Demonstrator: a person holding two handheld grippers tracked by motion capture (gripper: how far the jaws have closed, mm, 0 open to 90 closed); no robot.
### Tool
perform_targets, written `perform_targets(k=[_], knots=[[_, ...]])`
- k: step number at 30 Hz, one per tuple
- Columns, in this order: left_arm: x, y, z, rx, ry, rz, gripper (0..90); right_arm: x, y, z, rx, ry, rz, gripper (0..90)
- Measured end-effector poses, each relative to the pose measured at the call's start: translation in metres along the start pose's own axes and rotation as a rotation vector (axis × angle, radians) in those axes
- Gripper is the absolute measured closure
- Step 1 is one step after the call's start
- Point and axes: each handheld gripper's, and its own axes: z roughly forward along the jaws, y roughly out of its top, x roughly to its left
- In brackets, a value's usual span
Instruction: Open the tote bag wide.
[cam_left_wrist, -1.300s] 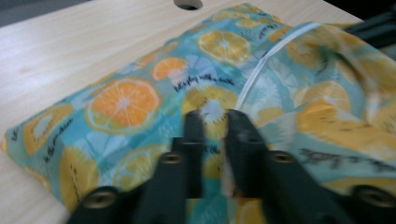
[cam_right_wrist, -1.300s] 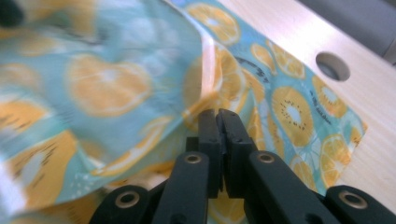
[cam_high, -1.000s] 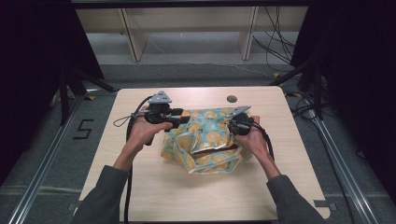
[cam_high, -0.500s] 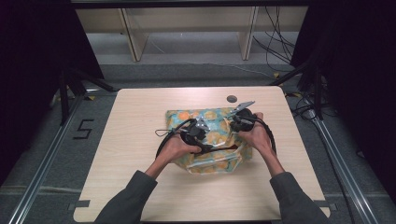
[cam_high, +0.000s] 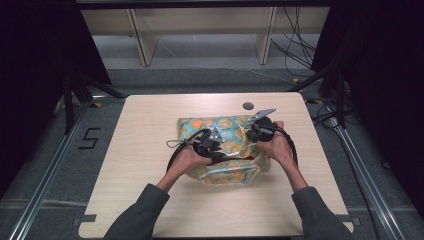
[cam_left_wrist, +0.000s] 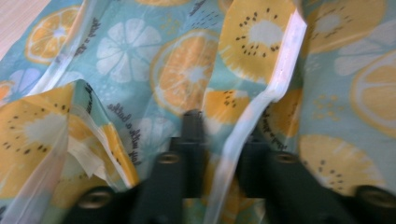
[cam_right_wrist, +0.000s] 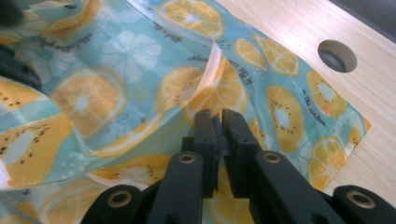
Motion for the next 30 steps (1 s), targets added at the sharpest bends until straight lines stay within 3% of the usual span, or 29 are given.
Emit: perform_targets(k=[2, 5, 6, 8, 10, 11, 12, 14, 15, 16, 19, 22, 26, 30], knots=[[-0.001, 0.001, 0.0, -0.021, 0.006, -0.016, 88.3, 0.001, 0.0, -0.003, -0.021, 0.011, -0.004, 85.1], [0.005, 0.008, -0.009, -0.054, 0.014, -0.011, 89.0, 0.004, 0.0, -0.014, -0.026, 0.033, 0.002, 85.4], [0.009, 0.012, -0.013, -0.076, 0.016, -0.011, 89.1, 0.004, 0.0, -0.017, -0.07, 0.022, -0.02, 85.8], [0.015, 0.02, -0.024, -0.102, 0.034, -0.038, 89.1, 0.009, 0.0, -0.028, -0.098, 0.046, -0.01, 86.2], [0.025, 0.028, -0.033, -0.123, 0.065, -0.052, 89.2, 0.012, 0.0, -0.041, -0.121, 0.076, -0.028, 86.9], [0.033, 0.033, -0.037, -0.128, 0.072, -0.059, 89.1, 0.015, -0.002, -0.047, -0.15, 0.082, -0.022, 87.1], [0.039, 0.036, -0.04, -0.131, 0.088, -0.056, 89.1, 0.017, -0.003, -0.053, -0.18, 0.092, -0.046, 87.4], [0.053, 0.042, -0.042, -0.136, 0.119, -0.1, 89.1, 0.022, -0.003, -0.062, -0.188, 0.099, -0.064, 87.5], [0.053, 0.042, -0.042, -0.136, 0.119, -0.1, 89.2, 0.025, -0.003, -0.064, -0.186, 0.102, -0.065, 87.5], [0.068, 0.047, -0.041, -0.138, 0.149, -0.126, 89.1, 0.03, -0.003, -0.066, -0.196, 0.105, -0.081, 87.5], [0.092, 0.046, -0.032, -0.141, 0.182, -0.199, 89.2, 0.042, -0.002, -0.06, -0.156, 0.106, -0.111, 87.5], [0.106, 0.038, -0.024, -0.123, 0.211, -0.235, 89.2, 0.048, -0.001, -0.043, -0.102, 0.082, -0.141, 87.6], [0.125, 0.019, -0.003, -0.123, 0.18, -0.325, 89.1, 0.047, 0.002, -0.025, -0.075, 0.047, -0.146, 88.1], [0.131, 0.006, 0.013, -0.107, 0.17, -0.357, 89.1, 0.047, -0.004, -0.009, -0.007, 0.029, -0.143, 88.3]])
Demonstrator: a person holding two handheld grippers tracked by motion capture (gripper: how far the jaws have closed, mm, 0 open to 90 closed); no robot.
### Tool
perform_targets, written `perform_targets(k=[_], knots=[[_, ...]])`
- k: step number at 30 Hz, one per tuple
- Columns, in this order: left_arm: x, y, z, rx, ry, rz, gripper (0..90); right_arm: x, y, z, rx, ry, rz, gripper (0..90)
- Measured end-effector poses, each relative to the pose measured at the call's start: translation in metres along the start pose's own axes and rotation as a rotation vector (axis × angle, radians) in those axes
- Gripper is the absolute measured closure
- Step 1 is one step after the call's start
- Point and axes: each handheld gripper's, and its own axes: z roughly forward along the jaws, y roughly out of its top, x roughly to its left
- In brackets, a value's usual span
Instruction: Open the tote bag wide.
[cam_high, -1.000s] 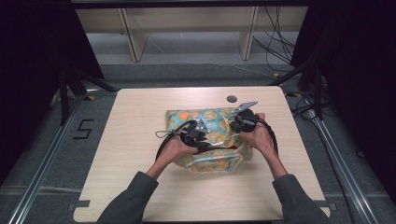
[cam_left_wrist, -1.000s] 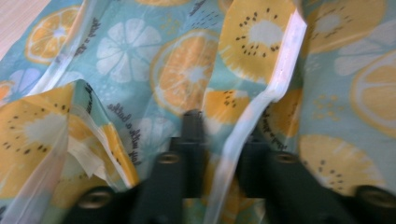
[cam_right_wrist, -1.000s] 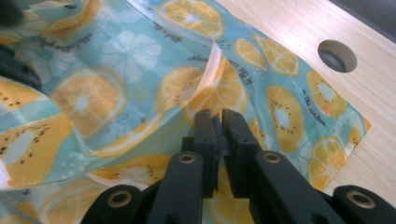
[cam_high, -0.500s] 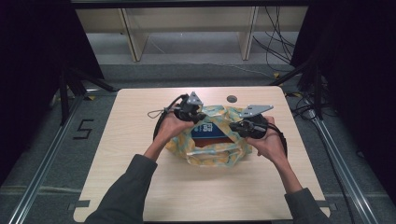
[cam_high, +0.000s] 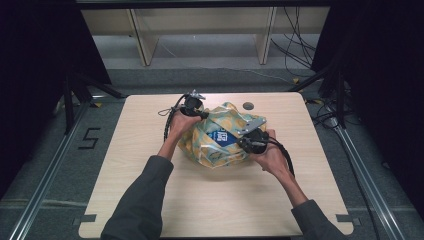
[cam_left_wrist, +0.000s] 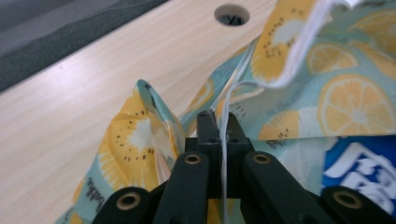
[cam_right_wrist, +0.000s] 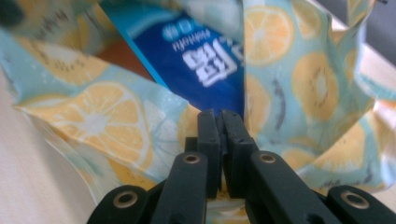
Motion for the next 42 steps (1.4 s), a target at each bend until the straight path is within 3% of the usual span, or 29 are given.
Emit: perform_targets(k=[1, 4, 6, 8, 10, 12, 13, 14, 15, 16, 17, 18, 20, 22, 23, 24, 29, 30, 31, 33, 35, 38, 40, 41, 42], knots=[[0.004, -0.006, 0.006, -0.003, -0.014, -0.023, 89.1, 0.001, -0.003, 0.003, 0.012, 0.001, 0.012, 88.6], [0.011, -0.01, 0.009, 0.009, -0.007, -0.02, 89.1, 0.003, -0.011, 0.004, 0.043, 0.028, -0.003, 90.0], [0.012, -0.011, 0.008, 0.002, -0.004, -0.04, 89.1, 0.008, -0.018, 0.002, 0.071, 0.053, -0.013, 90.0], [0.012, -0.01, 0.006, 0.0, -0.001, -0.016, 89.1, 0.016, -0.03, -0.003, 0.089, 0.121, -0.028, 90.0], [0.015, -0.01, 0.006, -0.002, 0.003, -0.026, 89.1, 0.023, -0.043, -0.005, 0.128, 0.161, -0.026, 90.0], [0.016, -0.011, 0.007, -0.005, 0.003, -0.047, 89.1, 0.032, -0.062, -0.001, 0.178, 0.204, -0.087, 90.0], [0.017, -0.012, 0.008, -0.002, 0.003, -0.051, 89.1, 0.038, -0.072, -0.001, 0.163, 0.199, -0.062, 90.0], [0.017, -0.012, 0.008, -0.003, 0.002, -0.055, 89.0, 0.04, -0.074, -0.007, 0.189, 0.207, -0.048, 90.0], [0.016, -0.012, 0.007, -0.011, -0.001, -0.058, 89.0, 0.038, -0.071, -0.014, 0.164, 0.188, -0.063, 90.0], [0.015, -0.011, 0.006, -0.014, -0.009, -0.056, 89.0, 0.037, -0.066, -0.022, 0.12, 0.175, -0.049, 90.0], [0.015, -0.011, 0.006, -0.014, -0.009, -0.056, 89.0, 0.037, -0.066, -0.022, 0.12, 0.175, -0.049, 90.0], [0.012, -0.009, 0.004, -0.018, -0.009, -0.041, 89.0, 0.031, -0.05, -0.041, 0.042, 0.147, -0.034, 90.0], [0.012, -0.008, 0.002, -0.019, -0.012, -0.032, 89.0, 0.022, -0.035, -0.052, -0.021, 0.129, -0.042, 90.0], [0.01, -0.006, -0.002, -0.029, -0.016, -0.036, 89.0, 0.017, -0.023, -0.055, -0.046, 0.124, -0.032, 90.0], [0.009, -0.005, -0.003, -0.026, -0.017, -0.029, 88.9, 0.014, -0.018, -0.054, -0.062, 0.125, -0.043, 90.0], [0.009, -0.005, -0.003, -0.028, -0.02, -0.025, 88.9, 0.011, -0.011, -0.051, -0.084, 0.11, -0.025, 90.0], [0.006, -0.004, -0.006, -0.034, -0.038, -0.025, 88.9, -0.005, 0.014, -0.026, -0.092, 0.073, 0.018, 90.0], [0.005, -0.003, -0.006, -0.038, -0.042, -0.023, 88.9, -0.007, 0.018, -0.019, -0.083, 0.078, 0.034, 90.0], [0.005, -0.003, -0.007, -0.039, -0.049, -0.02, 88.9, -0.01, 0.021, -0.011, -0.08, 0.088, 0.019, 90.0], [0.004, -0.002, -0.007, -0.038, -0.052, -0.019, 88.9, -0.01, 0.026, 0.009, -0.058, 0.148, 0.025, 90.0], [0.006, -0.002, -0.008, -0.038, -0.046, -0.022, 89.0, 0.0, 0.029, 0.019, -0.023, 0.203, 0.034, 90.0], [0.009, -0.004, -0.008, -0.034, -0.043, -0.037, 89.1, 0.034, 0.023, 0.022, 0.049, 0.302, -0.065, 90.0], [0.01, -0.005, -0.007, -0.028, -0.035, -0.051, 89.1, 0.058, 0.012, 0.022, 0.092, 0.353, -0.103, 90.0], [0.01, -0.005, -0.007, -0.028, -0.035, -0.051, 89.1, 0.069, 0.007, 0.022, 0.116, 0.358, -0.119, 90.0], [0.01, -0.005, -0.006, -0.026, -0.037, -0.054, 89.1, 0.069, 0.007, 0.022, 0.116, 0.358, -0.119, 90.0]])
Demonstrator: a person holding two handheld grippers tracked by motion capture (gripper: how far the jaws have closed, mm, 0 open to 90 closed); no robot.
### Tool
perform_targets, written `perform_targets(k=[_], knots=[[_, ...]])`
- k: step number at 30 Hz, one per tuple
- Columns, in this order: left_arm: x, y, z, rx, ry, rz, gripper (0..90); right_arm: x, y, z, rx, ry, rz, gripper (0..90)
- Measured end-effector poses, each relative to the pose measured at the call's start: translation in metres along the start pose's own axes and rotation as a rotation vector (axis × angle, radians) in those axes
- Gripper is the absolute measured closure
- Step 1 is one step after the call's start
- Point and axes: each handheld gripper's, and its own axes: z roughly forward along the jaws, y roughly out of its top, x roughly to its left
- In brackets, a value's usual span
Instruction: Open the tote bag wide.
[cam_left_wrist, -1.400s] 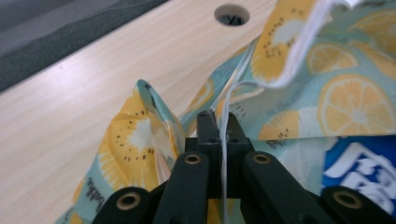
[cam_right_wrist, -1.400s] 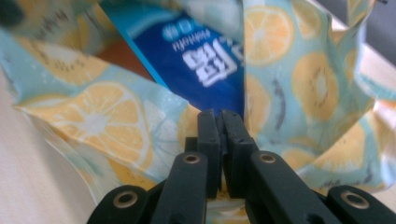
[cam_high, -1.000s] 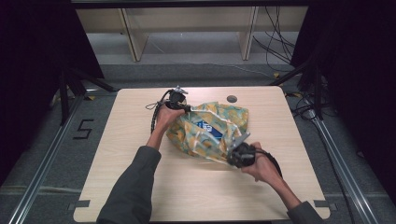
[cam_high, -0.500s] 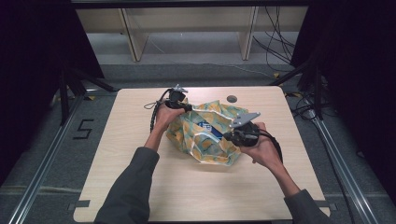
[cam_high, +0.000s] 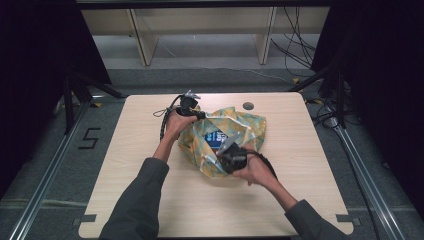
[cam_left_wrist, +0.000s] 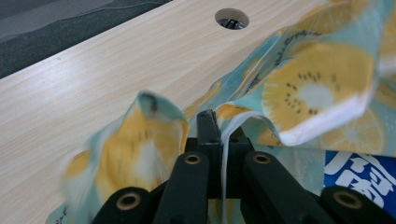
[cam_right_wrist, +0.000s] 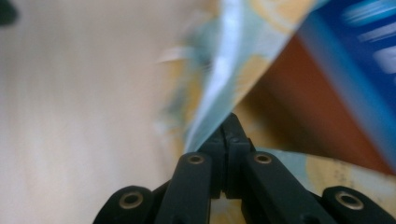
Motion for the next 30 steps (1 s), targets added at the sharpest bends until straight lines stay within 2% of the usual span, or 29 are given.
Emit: perform_targets(k=[1, 2, 5, 6, 8, 9, 10, 11, 12, 13, 14, 15, 17, 18, 20, 22, 23, 24, 25, 26, 27, 29, 30], knots=[[-0.001, 0.0, 0.002, 0.001, -0.001, -0.005, 89.1, 0.016, -0.007, 0.009, 0.057, -0.01, -0.034, 90.0], [-0.002, 0.0, 0.004, 0.003, 0.007, -0.003, 89.1, 0.021, -0.009, 0.013, 0.078, -0.014, -0.051, 90.0], [-0.002, 0.001, 0.007, 0.007, 0.017, -0.004, 89.1, 0.025, -0.013, 0.018, 0.084, 0.01, -0.049, 90.0], [-0.002, 0.0, 0.007, 0.002, 0.022, -0.01, 89.0, 0.025, -0.013, 0.016, 0.083, 0.015, -0.034, 90.0], [-0.001, 0.0, 0.007, -0.001, 0.018, -0.013, 88.7, 0.023, -0.011, 0.013, 0.07, 0.028, -0.038, 90.0], [-0.001, 0.0, 0.007, -0.001, 0.015, -0.017, 86.9, 0.017, -0.007, 0.002, 0.02, 0.02, -0.027, 90.0], [-0.001, 0.0, 0.005, -0.002, 0.005, -0.024, 83.8, 0.012, -0.004, -0.003, -0.016, -0.006, -0.049, 90.0], [-0.002, 0.0, 0.004, 0.002, -0.006, -0.036, 76.9, 0.006, 0.0, -0.014, -0.063, -0.028, -0.011, 90.0], [-0.004, 0.001, 0.0, 0.013, -0.014, -0.038, 70.2, 0.001, 0.003, -0.02, -0.094, -0.049, -0.005, 90.0], [-0.004, 0.001, 0.0, 0.013, -0.014, -0.038, 63.7, -0.006, 0.007, -0.031, -0.129, -0.079, 0.025, 90.0], [-0.007, 0.004, -0.007, 0.016, 0.0, -0.022, 59.1, -0.014, 0.011, -0.039, -0.149, -0.111, 0.027, 90.0], [-0.009, 0.006, -0.013, 0.013, 0.005, -0.011, 56.8, -0.02, 0.014, -0.045, -0.148, -0.136, 0.03, 90.0], [-0.014, 0.01, -0.029, -0.014, 0.005, -0.025, 51.3, -0.036, 0.019, -0.053, -0.129, -0.237, 0.047, 90.0], [-0.017, 0.012, -0.036, -0.02, 0.003, -0.025, 47.3, -0.044, 0.021, -0.053, -0.122, -0.243, 0.065, 90.0], [-0.026, 0.014, -0.05, -0.025, -0.008, 0.018, 44.6, -0.055, 0.022, -0.046, -0.086, -0.249, 0.078, 90.0], [-0.034, 0.013, -0.061, -0.03, -0.019, 0.045, 43.3, -0.063, 0.022, -0.034, -0.036, -0.245, 0.047, 90.0], [-0.034, 0.013, -0.061, -0.03, -0.019, 0.045, 43.1, -0.065, 0.023, -0.03, -0.018, -0.243, 0.048, 90.0], [-0.044, 0.01, -0.072, -0.017, -0.059, 0.066, 42.0, -0.067, 0.024, -0.025, 0.006, -0.26, 0.059, 90.0], [-0.048, 0.007, -0.077, -0.012, -0.067, 0.082, 41.1, -0.071, 0.024, -0.023, 0.012, -0.281, 0.059, 90.0], [-0.048, 0.007, -0.077, -0.012, -0.067, 0.082, 40.5, -0.071, 0.024, -0.023, 0.012, -0.281, 0.059, 90.0], [-0.052, 0.005, -0.081, -0.007, -0.08, 0.094, 40.0, -0.08, 0.026, -0.023, 0.014, -0.305, 0.086, 90.0], [-0.062, -0.004, -0.095, -0.023, -0.095, 0.112, 39.2, -0.092, 0.028, -0.026, 0.02, -0.351, 0.091, 90.0], [-0.062, -0.004, -0.095, -0.023, -0.095, 0.112, 39.4, -0.092, 0.028, -0.026, 0.02, -0.351, 0.091, 90.0]])
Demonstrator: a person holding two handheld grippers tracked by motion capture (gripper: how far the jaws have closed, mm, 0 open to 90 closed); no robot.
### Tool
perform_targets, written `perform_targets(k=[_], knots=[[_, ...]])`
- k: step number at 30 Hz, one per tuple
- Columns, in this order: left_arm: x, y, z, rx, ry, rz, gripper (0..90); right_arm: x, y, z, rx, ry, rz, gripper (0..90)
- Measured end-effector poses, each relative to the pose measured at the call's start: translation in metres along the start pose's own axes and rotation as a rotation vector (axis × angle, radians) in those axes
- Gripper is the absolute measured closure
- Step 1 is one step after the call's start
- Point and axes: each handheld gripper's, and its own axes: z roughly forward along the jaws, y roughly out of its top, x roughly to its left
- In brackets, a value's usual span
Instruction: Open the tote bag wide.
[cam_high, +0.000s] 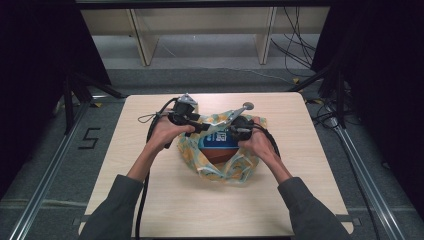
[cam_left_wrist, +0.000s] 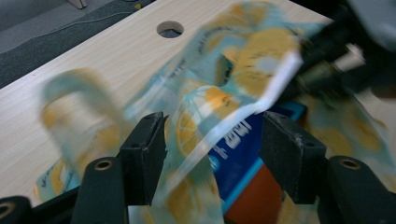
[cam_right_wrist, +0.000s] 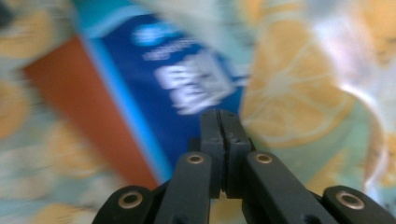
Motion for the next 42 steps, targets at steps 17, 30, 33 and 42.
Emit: perform_targets(k=[17, 30, 33, 42], knots=[[-0.006, 0.012, 0.104, 0.213, -0.061, 0.07, 69.7, -0.047, 0.0, 0.012, 0.041, -0.039, 0.103, 90.0], [0.06, -0.004, 0.1, 0.227, 0.227, 0.0, 79.9, -0.067, -0.033, 0.004, 0.136, -0.09, 0.193, 90.0], [0.064, -0.009, 0.094, 0.218, 0.223, -0.003, 78.2, -0.068, -0.036, 0.002, 0.192, -0.128, 0.192, 90.0], [0.037, -0.002, 0.05, 0.095, 0.142, -0.014, 70.3, -0.056, -0.036, -0.025, 0.109, -0.058, 0.168, 88.5]])
